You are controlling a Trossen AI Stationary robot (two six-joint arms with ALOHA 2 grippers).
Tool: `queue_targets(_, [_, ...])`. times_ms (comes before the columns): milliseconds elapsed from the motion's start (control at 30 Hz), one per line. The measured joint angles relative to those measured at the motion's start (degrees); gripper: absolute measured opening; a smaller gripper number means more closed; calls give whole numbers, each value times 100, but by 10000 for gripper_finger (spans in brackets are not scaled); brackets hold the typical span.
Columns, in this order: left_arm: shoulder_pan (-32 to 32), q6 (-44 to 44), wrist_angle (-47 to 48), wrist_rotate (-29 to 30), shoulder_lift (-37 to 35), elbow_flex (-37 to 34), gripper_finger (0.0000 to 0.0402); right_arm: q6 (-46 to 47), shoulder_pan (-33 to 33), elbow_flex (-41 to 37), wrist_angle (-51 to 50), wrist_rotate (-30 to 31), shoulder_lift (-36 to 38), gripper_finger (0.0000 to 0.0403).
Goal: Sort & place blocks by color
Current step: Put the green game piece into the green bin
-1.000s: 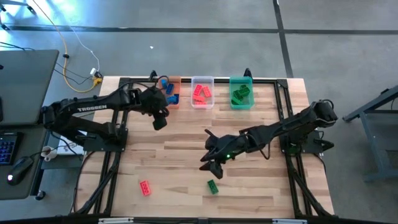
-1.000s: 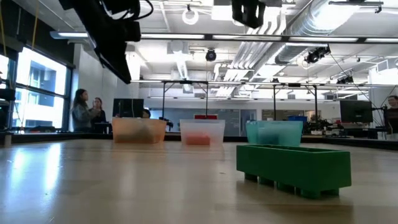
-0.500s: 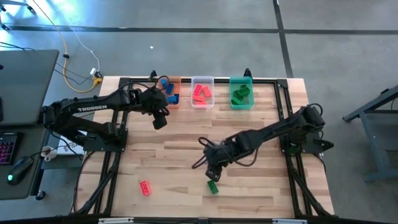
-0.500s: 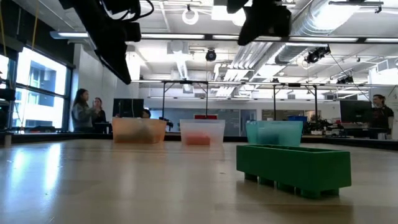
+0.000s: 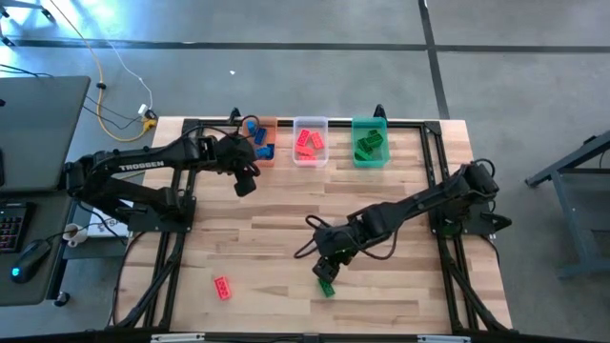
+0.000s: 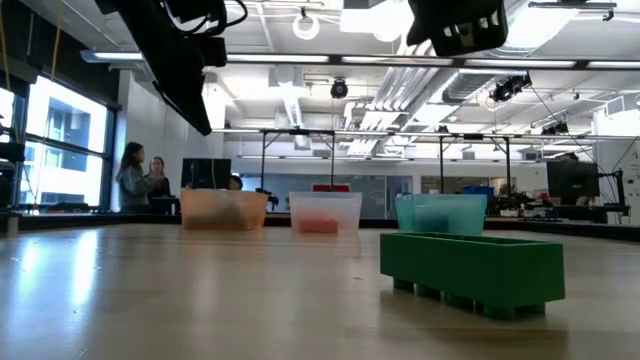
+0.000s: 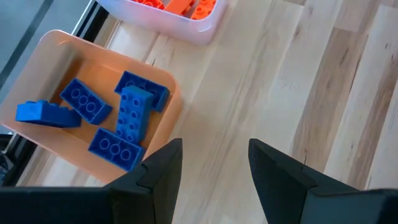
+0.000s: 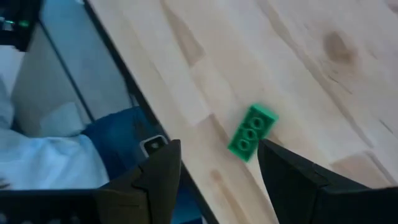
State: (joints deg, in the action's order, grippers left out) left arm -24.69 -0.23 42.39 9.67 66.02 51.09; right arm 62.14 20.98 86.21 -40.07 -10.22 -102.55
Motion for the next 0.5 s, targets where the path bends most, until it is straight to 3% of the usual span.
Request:
queue_targets(233, [0,-7,-2,0,4,0,170,48,101,0,-341,407,1,200])
queue_targets(500, [0,-83,-2,-1,4,0,170,-417,163,-2,-561,404,3,201])
